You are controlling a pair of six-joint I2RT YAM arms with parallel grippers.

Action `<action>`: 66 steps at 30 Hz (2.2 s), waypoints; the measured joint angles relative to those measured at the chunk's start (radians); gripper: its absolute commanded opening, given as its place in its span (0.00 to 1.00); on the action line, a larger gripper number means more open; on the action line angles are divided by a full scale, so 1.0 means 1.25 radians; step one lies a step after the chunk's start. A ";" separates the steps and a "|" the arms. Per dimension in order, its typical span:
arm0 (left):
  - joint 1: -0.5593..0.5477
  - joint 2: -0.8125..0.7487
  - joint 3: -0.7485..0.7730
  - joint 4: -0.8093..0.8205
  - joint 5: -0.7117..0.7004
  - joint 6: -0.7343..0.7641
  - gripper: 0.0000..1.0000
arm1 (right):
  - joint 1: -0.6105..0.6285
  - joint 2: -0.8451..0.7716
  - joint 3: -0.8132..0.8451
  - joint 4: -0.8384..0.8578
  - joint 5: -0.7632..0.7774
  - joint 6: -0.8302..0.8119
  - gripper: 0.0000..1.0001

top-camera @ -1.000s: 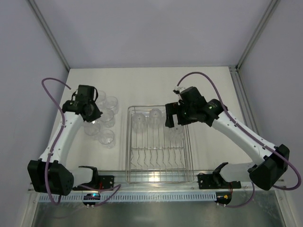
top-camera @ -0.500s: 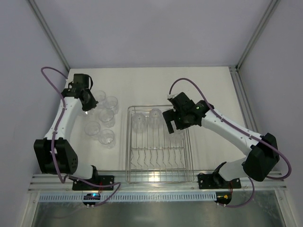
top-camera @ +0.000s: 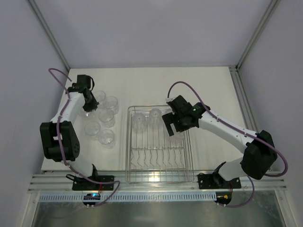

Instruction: Unload the cups from the dish rack

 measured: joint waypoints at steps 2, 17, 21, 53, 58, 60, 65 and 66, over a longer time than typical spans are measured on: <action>0.000 0.012 -0.005 0.015 0.000 0.000 0.00 | 0.001 0.008 -0.004 0.007 -0.004 -0.001 1.00; 0.000 0.065 -0.048 0.067 0.044 -0.003 0.20 | 0.006 0.106 0.000 0.061 -0.015 -0.006 0.97; 0.001 0.065 -0.056 0.070 0.061 -0.005 0.37 | 0.006 0.115 0.000 0.067 -0.017 -0.006 0.88; 0.002 -0.581 -0.264 0.128 0.560 -0.232 0.83 | -0.059 -0.001 0.009 0.103 -0.391 0.073 0.04; -0.019 -0.634 -0.419 0.303 0.754 -0.373 0.84 | -0.110 -0.098 -0.055 0.265 -0.596 0.198 0.04; -0.051 -0.640 -0.432 0.347 0.798 -0.410 0.84 | -0.112 -0.125 -0.097 0.366 -0.667 0.271 0.04; -0.150 -0.674 -0.437 0.491 0.835 -0.488 0.85 | -0.112 -0.130 -0.198 0.655 -0.775 0.490 0.04; -0.166 -0.678 -0.444 0.534 0.838 -0.509 0.85 | -0.113 -0.127 -0.218 0.716 -0.787 0.537 0.04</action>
